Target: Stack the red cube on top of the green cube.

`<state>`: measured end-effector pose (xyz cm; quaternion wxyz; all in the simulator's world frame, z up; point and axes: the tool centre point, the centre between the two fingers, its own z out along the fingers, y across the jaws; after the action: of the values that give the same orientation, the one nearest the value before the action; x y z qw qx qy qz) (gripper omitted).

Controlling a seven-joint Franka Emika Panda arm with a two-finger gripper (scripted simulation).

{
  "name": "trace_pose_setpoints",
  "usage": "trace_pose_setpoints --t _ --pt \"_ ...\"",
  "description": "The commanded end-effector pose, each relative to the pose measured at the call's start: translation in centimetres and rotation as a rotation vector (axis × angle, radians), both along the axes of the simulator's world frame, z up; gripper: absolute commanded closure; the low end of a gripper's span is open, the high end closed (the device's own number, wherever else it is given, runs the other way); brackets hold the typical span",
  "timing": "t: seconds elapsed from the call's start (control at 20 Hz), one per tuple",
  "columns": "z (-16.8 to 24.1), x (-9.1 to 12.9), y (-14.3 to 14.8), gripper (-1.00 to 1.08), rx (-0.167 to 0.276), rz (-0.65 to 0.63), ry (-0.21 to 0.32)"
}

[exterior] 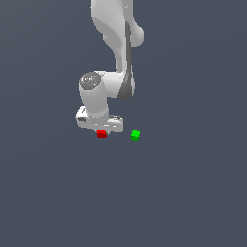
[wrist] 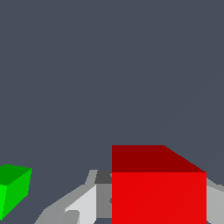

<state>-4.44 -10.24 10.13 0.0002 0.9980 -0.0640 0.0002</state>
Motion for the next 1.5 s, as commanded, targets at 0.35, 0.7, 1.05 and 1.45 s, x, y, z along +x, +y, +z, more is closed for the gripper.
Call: trace_pose_setpoints --t 0.35,0.7,1.05,1.45 --pt "-2.4 -2.3 10.3 1.08 0.001 0.002 0.000" --pt "-3.6 -3.3 15.3 1.08 0.001 0.002 0.000" --pt "-3.9 -3.5 16.9 1.08 0.001 0.001 0.000" --pt "-3.9 -3.5 16.9 -0.92 0.001 0.001 0.000"
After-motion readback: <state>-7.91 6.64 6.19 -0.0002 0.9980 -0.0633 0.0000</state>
